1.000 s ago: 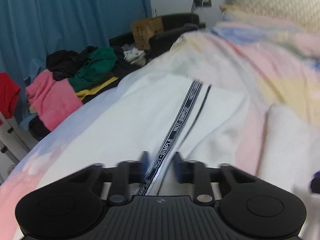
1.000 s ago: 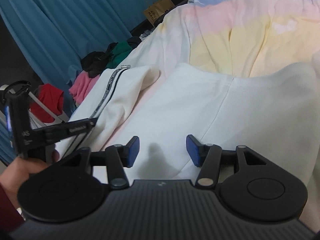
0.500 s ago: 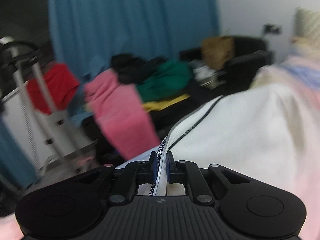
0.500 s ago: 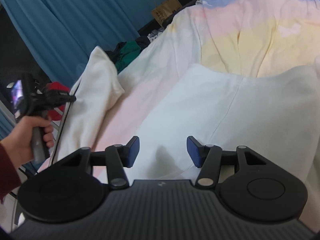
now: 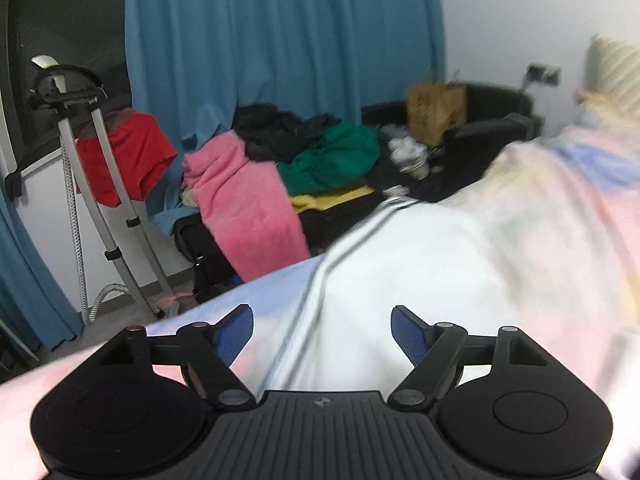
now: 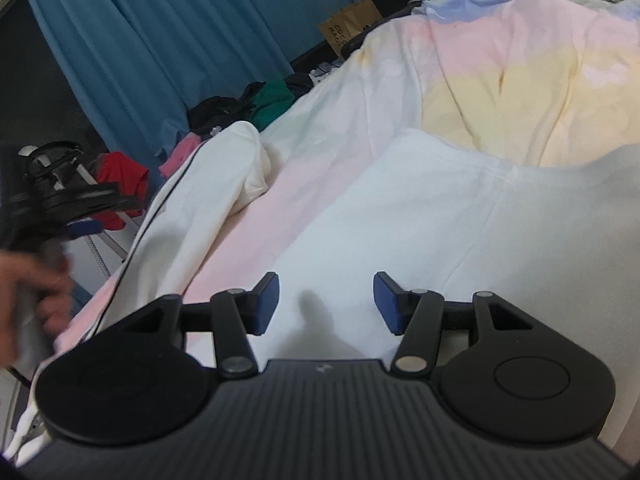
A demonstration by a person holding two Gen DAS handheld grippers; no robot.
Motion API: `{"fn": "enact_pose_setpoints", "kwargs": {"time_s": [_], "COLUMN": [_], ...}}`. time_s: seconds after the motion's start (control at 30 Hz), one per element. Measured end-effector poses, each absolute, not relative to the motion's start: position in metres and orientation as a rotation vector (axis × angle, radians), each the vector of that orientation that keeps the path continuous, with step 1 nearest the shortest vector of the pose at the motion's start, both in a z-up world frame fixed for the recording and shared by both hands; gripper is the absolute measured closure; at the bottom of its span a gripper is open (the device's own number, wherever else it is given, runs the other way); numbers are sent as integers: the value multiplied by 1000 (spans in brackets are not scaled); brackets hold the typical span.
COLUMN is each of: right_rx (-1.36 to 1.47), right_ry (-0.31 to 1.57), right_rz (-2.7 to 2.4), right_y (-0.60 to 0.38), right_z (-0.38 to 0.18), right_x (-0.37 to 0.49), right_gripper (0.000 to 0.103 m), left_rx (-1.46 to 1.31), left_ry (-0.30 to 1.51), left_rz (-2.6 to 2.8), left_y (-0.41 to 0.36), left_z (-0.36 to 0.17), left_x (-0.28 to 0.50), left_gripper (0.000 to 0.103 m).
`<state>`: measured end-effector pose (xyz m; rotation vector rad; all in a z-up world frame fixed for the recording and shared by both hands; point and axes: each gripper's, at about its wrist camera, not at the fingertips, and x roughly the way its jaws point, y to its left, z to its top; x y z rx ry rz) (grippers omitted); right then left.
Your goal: Fold clothes
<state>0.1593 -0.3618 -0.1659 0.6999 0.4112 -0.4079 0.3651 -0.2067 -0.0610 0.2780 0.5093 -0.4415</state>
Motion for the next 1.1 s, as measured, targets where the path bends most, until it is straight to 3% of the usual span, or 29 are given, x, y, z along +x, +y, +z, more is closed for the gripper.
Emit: {"fn": "enact_pose_setpoints", "kwargs": {"time_s": [0.3,0.47,0.77,1.1], "right_rx": [656,762,994,1063], "right_ry": [389,421,435,368], "right_rz": [-308,-246,-236,-328], "right_y": [-350,-350,-385,-419], "right_z": [-150,-152,-169,-192], "right_x": [159,169,241,343], "right_gripper": [52,57,57,57], "left_rx": [107,160,-54,-335], "left_ry": [550,525,521,655], "left_rz": [-343,-366,-382,-378], "left_y": [-94,-81,-53,-9], "left_z": [-62,-68,-86,-118], "left_x": [141,83,94,151], "left_gripper": [22,22,22,22]}}
